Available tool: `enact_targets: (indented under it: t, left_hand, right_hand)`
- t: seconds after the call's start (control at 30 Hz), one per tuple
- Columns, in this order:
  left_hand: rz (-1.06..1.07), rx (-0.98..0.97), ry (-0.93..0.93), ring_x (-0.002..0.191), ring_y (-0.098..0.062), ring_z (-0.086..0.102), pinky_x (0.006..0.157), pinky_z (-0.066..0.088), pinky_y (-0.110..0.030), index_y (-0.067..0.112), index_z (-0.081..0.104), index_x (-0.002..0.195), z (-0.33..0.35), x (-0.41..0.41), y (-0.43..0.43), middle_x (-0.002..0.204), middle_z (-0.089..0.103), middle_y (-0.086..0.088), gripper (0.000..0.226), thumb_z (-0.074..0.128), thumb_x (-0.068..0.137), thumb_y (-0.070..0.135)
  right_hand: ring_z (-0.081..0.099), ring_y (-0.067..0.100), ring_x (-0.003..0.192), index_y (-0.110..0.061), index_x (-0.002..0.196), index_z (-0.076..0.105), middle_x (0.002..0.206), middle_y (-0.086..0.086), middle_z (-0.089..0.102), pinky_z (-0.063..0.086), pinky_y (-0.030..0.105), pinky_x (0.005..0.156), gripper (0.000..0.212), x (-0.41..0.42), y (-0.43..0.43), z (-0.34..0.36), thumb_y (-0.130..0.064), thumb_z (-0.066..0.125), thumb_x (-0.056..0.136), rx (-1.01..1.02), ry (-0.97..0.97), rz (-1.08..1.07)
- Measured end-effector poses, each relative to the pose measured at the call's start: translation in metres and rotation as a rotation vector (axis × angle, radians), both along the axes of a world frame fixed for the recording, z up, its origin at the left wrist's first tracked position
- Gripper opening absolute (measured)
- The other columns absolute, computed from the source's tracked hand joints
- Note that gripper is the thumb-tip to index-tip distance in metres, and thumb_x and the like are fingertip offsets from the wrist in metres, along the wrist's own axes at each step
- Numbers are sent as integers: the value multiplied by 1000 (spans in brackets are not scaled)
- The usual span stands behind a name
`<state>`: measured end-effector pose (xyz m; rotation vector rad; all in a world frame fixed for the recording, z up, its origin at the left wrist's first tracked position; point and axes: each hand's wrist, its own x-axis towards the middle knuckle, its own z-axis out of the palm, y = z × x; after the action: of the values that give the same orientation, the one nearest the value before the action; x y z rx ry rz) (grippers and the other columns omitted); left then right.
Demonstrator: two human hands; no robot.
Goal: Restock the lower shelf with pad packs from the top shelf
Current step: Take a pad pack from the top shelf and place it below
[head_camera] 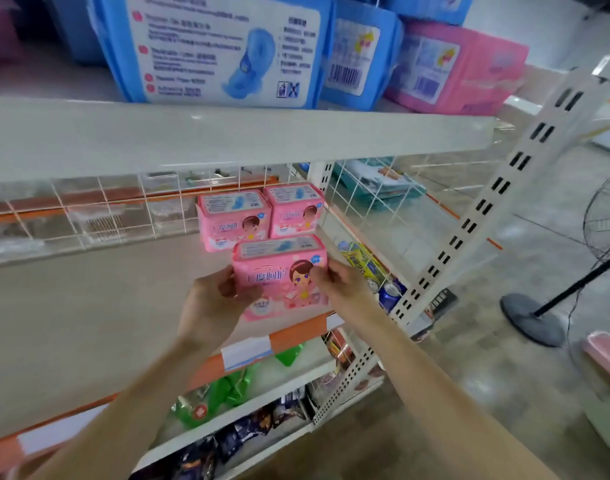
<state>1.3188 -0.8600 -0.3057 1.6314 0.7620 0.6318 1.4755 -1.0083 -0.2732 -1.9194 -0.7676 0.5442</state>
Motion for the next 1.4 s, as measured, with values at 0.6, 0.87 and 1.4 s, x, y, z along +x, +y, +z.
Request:
enact_targets:
  t: [0.6,0.87,1.4]
  left_hand:
    - [132,109,92,82,-10,69,64,49,-19,20,72,101,-4,93,-15,90,73,11,23,80,80,15]
    - [199,167,119,87,-7,67,83,52,-23,17,72,114,-24,139,-15,102,75,7,32,79,83,18]
    - [309,297,262,79,-19,69,77,58,-39,21,76,106,-42,182,18,89,77,4,30,81,80,34]
  right_hand:
    - [69,-5,83,-17,121,70,98,-11,74,58,17,74,32,104,16,-22,-8,69,90,18,-102,3]
    - [70,8,100,-25,119,69,103,-13,75,56,39,94,38,152,33,-64,-8,72,86,92,-68,-4]
    - [68,-5,89,-22,123,66,98,-12,74,58,24,80,33,179,68,-87,-11,65,92,239,-63,-56]
